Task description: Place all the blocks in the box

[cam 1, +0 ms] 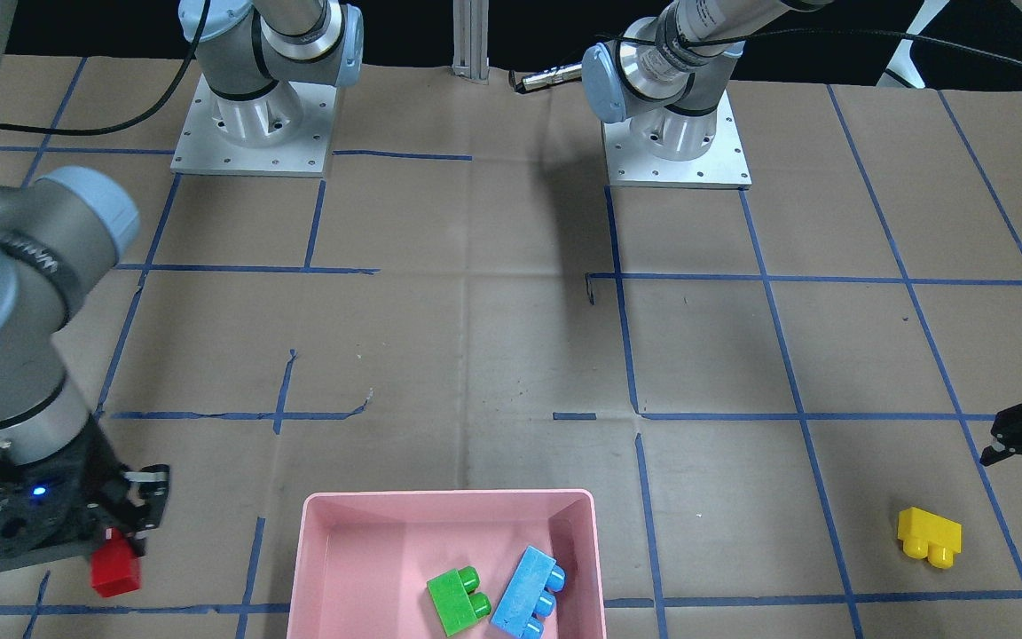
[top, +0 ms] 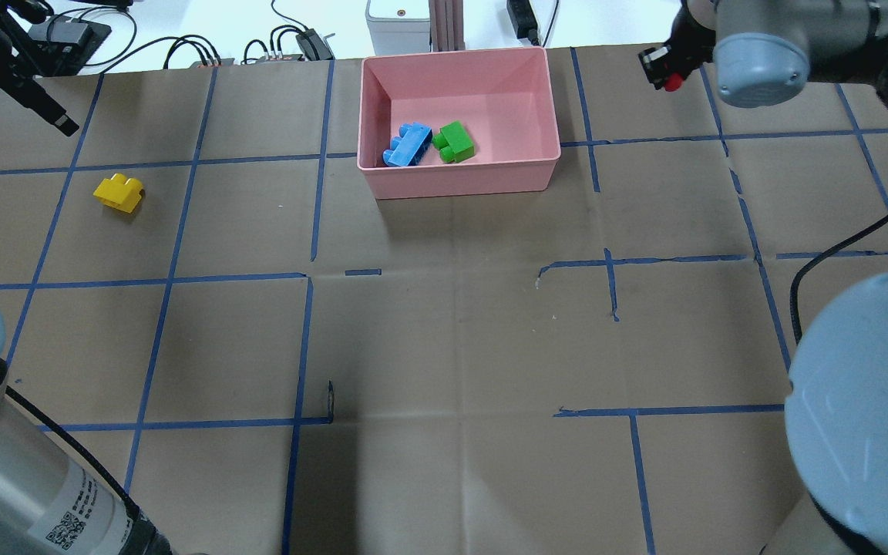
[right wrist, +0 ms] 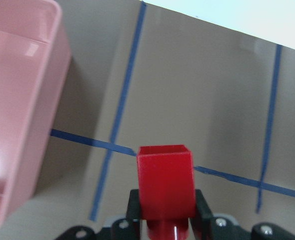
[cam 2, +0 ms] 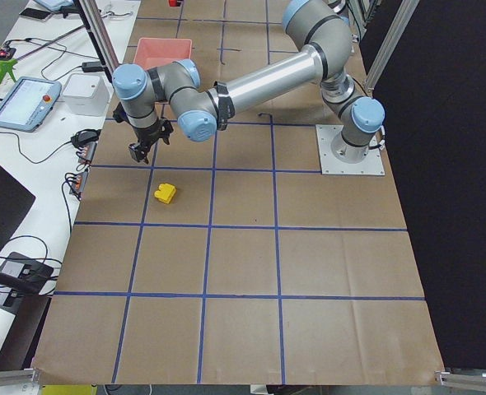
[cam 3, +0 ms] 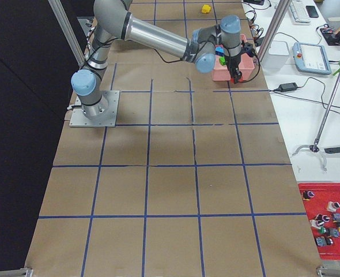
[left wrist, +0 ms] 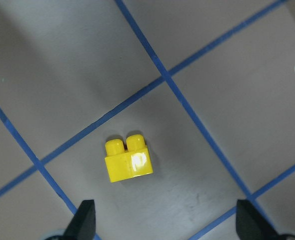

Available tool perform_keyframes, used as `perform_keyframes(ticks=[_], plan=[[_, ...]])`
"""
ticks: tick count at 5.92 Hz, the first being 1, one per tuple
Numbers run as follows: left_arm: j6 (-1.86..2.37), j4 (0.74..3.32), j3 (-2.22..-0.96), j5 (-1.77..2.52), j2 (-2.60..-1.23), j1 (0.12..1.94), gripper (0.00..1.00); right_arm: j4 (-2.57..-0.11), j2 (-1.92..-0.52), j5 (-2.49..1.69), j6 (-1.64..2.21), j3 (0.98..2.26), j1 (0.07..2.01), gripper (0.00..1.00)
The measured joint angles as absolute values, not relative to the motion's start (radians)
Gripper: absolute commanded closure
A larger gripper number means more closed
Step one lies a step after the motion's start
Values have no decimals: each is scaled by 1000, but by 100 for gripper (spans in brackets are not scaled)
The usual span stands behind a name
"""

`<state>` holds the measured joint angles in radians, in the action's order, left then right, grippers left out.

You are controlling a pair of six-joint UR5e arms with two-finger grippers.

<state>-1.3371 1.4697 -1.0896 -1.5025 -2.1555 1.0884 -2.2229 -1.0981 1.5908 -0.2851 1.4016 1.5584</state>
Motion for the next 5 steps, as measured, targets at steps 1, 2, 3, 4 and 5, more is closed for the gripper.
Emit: perform_keyframes(ticks=[1,2,3,4,5], plan=[[-1569,1472,-1090,-1504,-2165,1073,1,-2223,-1090,1596,-153,1369,1691,96],[-1789,1476,-1090,-1505,-2182,1065,1,-2226,-1035,1602,-50,1304,1823,95],[-1990,1476,-1091,-1505,-2204,1062,1,-2226,-946,1630,0,1201,1919,95],[-2139,1473,-1091,-1504,-2229,1062,1,-2203,-863,1667,12,1097,1962,95],[-2225,1469,-1090,-1501,-2262,1063,1,-2159,-805,1688,11,1015,1969,94]])
